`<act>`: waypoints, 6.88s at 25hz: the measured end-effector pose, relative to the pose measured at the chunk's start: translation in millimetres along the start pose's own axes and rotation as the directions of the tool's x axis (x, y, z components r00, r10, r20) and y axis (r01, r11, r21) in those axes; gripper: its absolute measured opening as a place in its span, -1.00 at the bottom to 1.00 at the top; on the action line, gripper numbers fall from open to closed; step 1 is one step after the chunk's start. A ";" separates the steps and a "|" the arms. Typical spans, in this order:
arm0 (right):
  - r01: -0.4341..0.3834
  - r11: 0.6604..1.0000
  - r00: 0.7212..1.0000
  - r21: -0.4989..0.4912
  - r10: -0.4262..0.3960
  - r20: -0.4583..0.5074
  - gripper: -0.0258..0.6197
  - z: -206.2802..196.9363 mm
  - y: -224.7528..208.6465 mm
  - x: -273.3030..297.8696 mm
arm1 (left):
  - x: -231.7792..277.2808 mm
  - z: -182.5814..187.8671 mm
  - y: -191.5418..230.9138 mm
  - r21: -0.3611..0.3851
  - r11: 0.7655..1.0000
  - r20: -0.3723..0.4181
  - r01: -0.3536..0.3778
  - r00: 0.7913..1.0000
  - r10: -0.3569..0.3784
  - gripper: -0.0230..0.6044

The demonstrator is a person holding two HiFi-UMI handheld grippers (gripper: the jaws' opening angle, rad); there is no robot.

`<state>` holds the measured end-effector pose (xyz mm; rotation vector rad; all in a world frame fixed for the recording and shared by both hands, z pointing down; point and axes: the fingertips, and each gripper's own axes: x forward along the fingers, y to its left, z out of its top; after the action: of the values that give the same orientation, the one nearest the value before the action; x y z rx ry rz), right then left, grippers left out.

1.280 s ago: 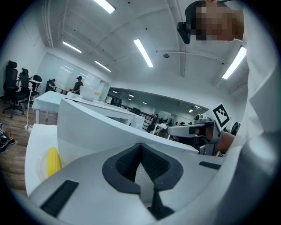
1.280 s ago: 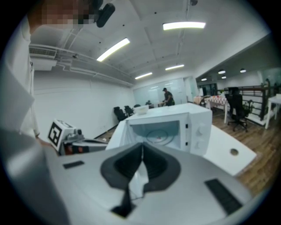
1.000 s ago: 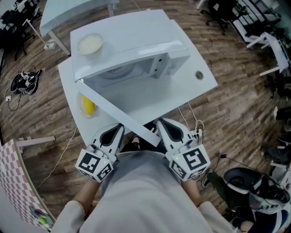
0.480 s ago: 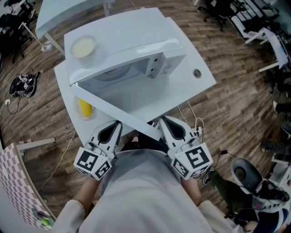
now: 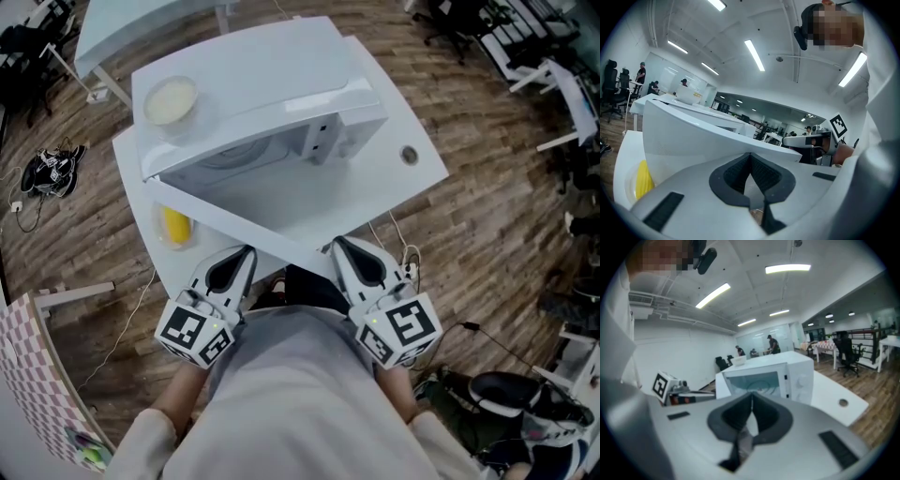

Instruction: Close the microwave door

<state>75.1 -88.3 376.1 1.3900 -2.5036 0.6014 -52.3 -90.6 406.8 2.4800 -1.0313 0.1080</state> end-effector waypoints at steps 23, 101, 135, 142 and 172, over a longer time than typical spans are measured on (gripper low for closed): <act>0.016 0.999 0.999 0.034 -0.018 0.049 -0.85 15.4 -25.5 3.2 | 25.2 5.0 7.2 -0.001 1.000 0.002 -0.010 1.000 0.010 -0.87; 0.017 0.995 1.000 0.103 -0.017 -0.001 -0.85 16.3 -71.3 43.9 | 86.5 23.7 61.3 -0.053 0.995 -0.002 -0.086 0.996 0.086 -0.87; -0.054 0.994 0.998 0.100 0.057 -0.024 -0.85 43.6 -98.7 113.3 | 106.0 33.9 74.2 -0.107 0.987 -0.003 -0.122 0.992 0.122 -0.87; -0.077 0.990 0.996 0.118 0.081 -0.029 -0.85 44.6 -103.8 117.8 | 111.9 31.2 71.9 -0.117 0.987 -0.023 -0.107 0.994 0.105 -0.87; -0.099 0.981 0.995 0.166 0.100 0.006 -0.85 53.6 -109.0 131.8 | 119.1 39.8 75.5 -0.153 0.975 -0.012 -0.159 0.987 0.159 -0.87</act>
<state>98.1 -263.7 404.6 1.3220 -2.5847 0.8492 -22.8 -232.6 427.8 2.2587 -1.1912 0.0747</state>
